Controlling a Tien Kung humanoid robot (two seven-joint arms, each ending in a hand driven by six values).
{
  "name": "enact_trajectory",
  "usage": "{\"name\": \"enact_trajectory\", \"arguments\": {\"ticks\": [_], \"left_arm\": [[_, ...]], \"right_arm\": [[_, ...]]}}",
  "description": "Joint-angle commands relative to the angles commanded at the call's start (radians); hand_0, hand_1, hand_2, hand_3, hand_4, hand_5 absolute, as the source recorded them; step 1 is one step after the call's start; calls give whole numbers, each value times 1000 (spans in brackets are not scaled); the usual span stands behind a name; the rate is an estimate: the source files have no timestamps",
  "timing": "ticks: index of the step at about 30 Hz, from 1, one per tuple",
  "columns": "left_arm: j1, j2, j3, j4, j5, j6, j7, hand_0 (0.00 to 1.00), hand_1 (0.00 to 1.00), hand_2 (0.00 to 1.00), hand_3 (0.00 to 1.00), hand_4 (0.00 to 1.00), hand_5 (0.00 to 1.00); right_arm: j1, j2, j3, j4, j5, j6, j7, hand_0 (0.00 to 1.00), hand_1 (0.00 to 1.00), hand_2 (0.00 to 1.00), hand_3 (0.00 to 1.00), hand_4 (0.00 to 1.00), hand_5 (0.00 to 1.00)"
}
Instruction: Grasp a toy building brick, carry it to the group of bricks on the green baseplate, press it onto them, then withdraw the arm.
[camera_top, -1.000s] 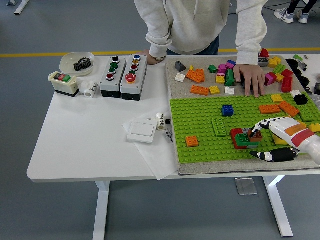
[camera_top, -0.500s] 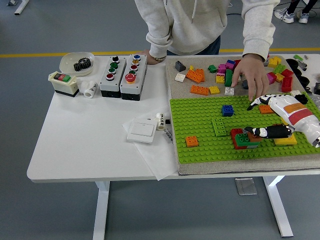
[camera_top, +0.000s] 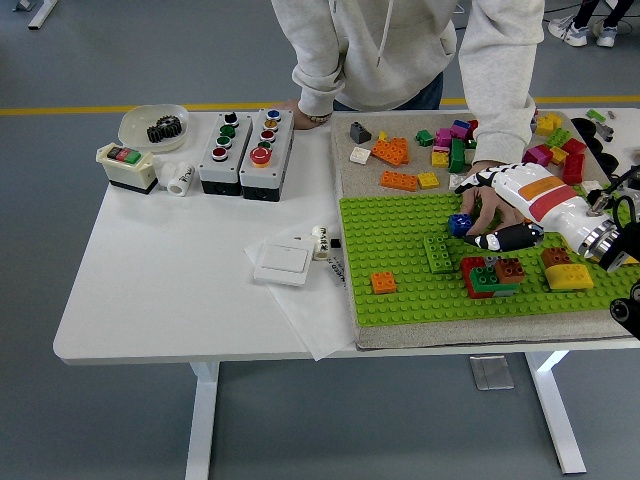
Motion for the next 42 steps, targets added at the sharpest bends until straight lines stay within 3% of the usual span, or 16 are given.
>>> {"name": "enact_trajectory", "arguments": {"ticks": [9, 16, 30, 42], "left_arm": [[1, 1, -5, -2, 9, -2, 5, 760, 752, 740, 601, 675, 591], [2, 1, -8, -3, 16, -4, 7, 761, 751, 740, 600, 675, 591], [-6, 4, -2, -7, 13, -7, 10, 763, 752, 741, 599, 675, 590], [-21, 8, -5, -7, 18, -6, 14, 764, 749, 739, 599, 675, 591]], "right_arm": [[54, 45, -81, -93, -11, -34, 37, 605, 641, 682, 638, 867, 246], [91, 97, -122, -201, 11, -42, 37, 599, 638, 676, 632, 857, 245], [164, 214, -179, -440, 70, 22, -4, 630, 652, 689, 639, 855, 251], [186, 243, -210, -498, 100, 36, -13, 626, 651, 691, 640, 857, 256]]}}
